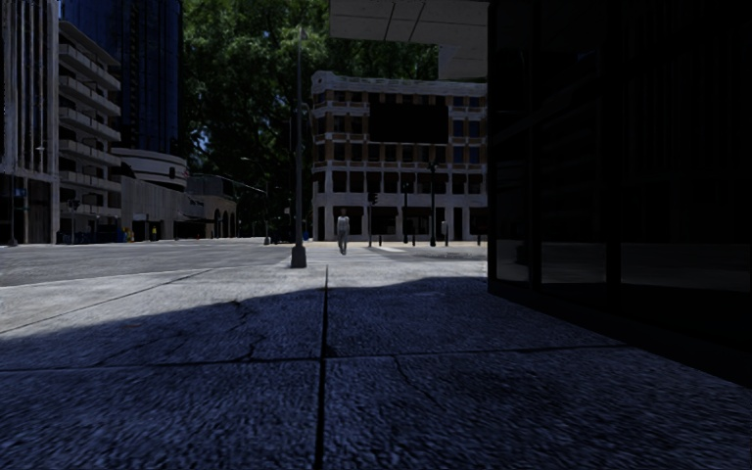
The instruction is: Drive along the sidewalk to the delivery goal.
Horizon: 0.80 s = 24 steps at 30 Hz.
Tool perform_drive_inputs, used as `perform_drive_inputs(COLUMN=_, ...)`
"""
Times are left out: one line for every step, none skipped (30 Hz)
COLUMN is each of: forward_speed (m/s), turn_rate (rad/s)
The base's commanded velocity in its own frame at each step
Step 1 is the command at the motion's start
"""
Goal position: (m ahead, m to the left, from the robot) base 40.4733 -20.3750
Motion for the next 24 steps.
perform_drive_inputs(forward_speed=2.00, turn_rate=0.00)
perform_drive_inputs(forward_speed=2.00, turn_rate=0.00)
perform_drive_inputs(forward_speed=2.00, turn_rate=0.00)
perform_drive_inputs(forward_speed=2.00, turn_rate=0.00)
perform_drive_inputs(forward_speed=2.00, turn_rate=0.00)
perform_drive_inputs(forward_speed=2.00, turn_rate=0.00)
perform_drive_inputs(forward_speed=2.00, turn_rate=0.00)
perform_drive_inputs(forward_speed=2.00, turn_rate=0.00)
perform_drive_inputs(forward_speed=2.00, turn_rate=0.00)
perform_drive_inputs(forward_speed=2.00, turn_rate=0.00)
perform_drive_inputs(forward_speed=2.00, turn_rate=0.00)
perform_drive_inputs(forward_speed=2.00, turn_rate=0.00)
perform_drive_inputs(forward_speed=2.00, turn_rate=0.00)
perform_drive_inputs(forward_speed=2.00, turn_rate=0.00)
perform_drive_inputs(forward_speed=2.00, turn_rate=0.00)
perform_drive_inputs(forward_speed=2.00, turn_rate=0.00)
perform_drive_inputs(forward_speed=2.00, turn_rate=0.00)
perform_drive_inputs(forward_speed=2.00, turn_rate=0.00)
perform_drive_inputs(forward_speed=2.00, turn_rate=0.00)
perform_drive_inputs(forward_speed=2.00, turn_rate=0.00)
perform_drive_inputs(forward_speed=2.00, turn_rate=0.00)
perform_drive_inputs(forward_speed=2.00, turn_rate=0.00)
perform_drive_inputs(forward_speed=2.00, turn_rate=0.00)
perform_drive_inputs(forward_speed=2.00, turn_rate=0.00)
